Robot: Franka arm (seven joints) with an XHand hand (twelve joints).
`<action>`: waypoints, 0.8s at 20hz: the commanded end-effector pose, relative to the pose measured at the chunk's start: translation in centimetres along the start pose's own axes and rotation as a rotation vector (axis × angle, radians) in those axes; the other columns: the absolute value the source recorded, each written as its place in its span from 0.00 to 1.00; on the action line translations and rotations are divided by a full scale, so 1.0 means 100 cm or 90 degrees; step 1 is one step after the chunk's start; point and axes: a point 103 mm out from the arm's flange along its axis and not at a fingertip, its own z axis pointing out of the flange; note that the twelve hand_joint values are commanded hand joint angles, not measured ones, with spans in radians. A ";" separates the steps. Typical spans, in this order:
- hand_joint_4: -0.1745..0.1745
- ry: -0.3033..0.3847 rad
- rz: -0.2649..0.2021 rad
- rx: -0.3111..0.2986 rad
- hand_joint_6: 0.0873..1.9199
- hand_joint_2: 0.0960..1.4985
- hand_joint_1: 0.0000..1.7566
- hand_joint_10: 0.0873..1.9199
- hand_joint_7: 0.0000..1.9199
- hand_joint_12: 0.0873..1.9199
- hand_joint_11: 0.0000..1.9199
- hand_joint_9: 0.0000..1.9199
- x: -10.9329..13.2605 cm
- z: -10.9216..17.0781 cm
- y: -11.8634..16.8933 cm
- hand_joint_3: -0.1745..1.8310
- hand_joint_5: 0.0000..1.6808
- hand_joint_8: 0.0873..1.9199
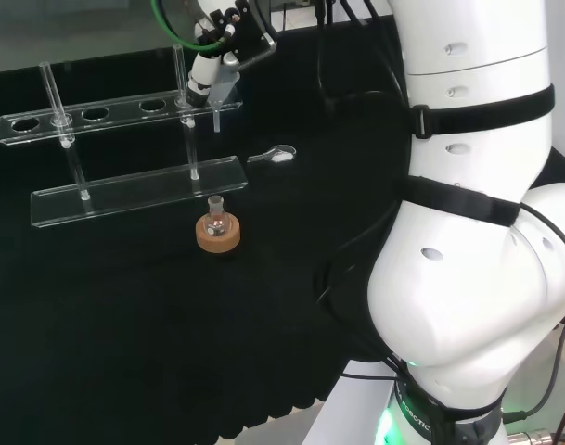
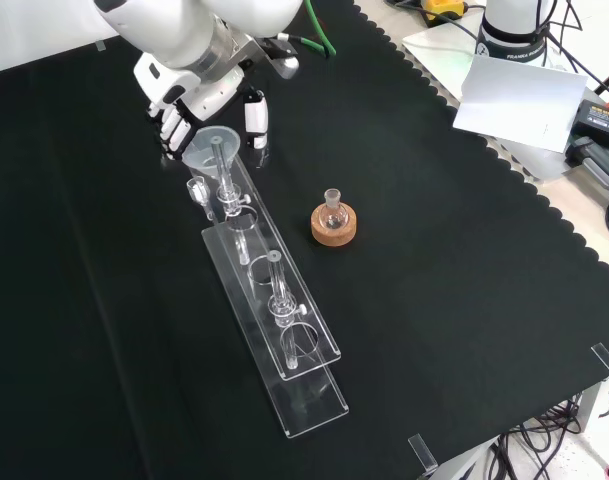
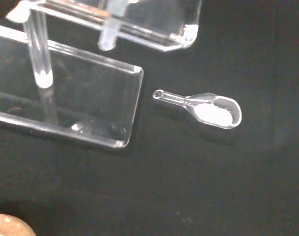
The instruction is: Pick up the funnel from the transparent funnel stand.
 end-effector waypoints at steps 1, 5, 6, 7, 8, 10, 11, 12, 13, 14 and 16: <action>0.38 -0.033 0.049 -0.063 0.22 0.48 0.41 0.28 0.39 0.64 0.25 0.52 -0.028 0.005 -0.005 0.27 0.42 0.38; 0.37 -0.045 0.064 -0.116 0.35 0.49 0.45 0.29 0.45 0.60 0.33 0.58 -0.033 -0.012 -0.019 0.29 0.47 0.41; 0.37 -0.046 0.066 -0.127 0.36 0.49 0.46 0.29 0.45 0.60 0.33 0.59 -0.034 -0.020 -0.024 0.29 0.48 0.42; 0.37 -0.046 0.067 -0.133 0.37 0.50 0.46 0.29 0.46 0.59 0.34 0.59 -0.036 -0.028 -0.030 0.29 0.48 0.42; 0.38 -0.043 0.068 -0.138 0.37 0.50 0.47 0.29 0.46 0.59 0.34 0.59 -0.037 -0.036 -0.036 0.29 0.48 0.42; 0.38 -0.044 0.069 -0.146 0.37 0.50 0.47 0.29 0.46 0.59 0.34 0.59 -0.040 -0.051 -0.048 0.29 0.49 0.42; 0.39 -0.046 0.070 -0.148 0.37 0.50 0.47 0.29 0.46 0.59 0.34 0.59 -0.042 -0.056 -0.055 0.29 0.49 0.42; 0.39 -0.048 0.071 -0.148 0.38 0.50 0.47 0.29 0.46 0.59 0.34 0.59 -0.042 -0.062 -0.062 0.29 0.49 0.42; 0.39 -0.050 0.073 -0.148 0.38 0.50 0.47 0.29 0.46 0.59 0.35 0.59 -0.042 -0.066 -0.067 0.30 0.49 0.42; 0.39 -0.055 0.072 -0.150 0.38 0.50 0.47 0.29 0.46 0.59 0.35 0.59 -0.040 -0.070 -0.074 0.30 0.49 0.42; 0.39 -0.059 0.075 -0.144 0.38 0.50 0.47 0.29 0.46 0.59 0.35 0.59 -0.042 -0.075 -0.087 0.30 0.49 0.42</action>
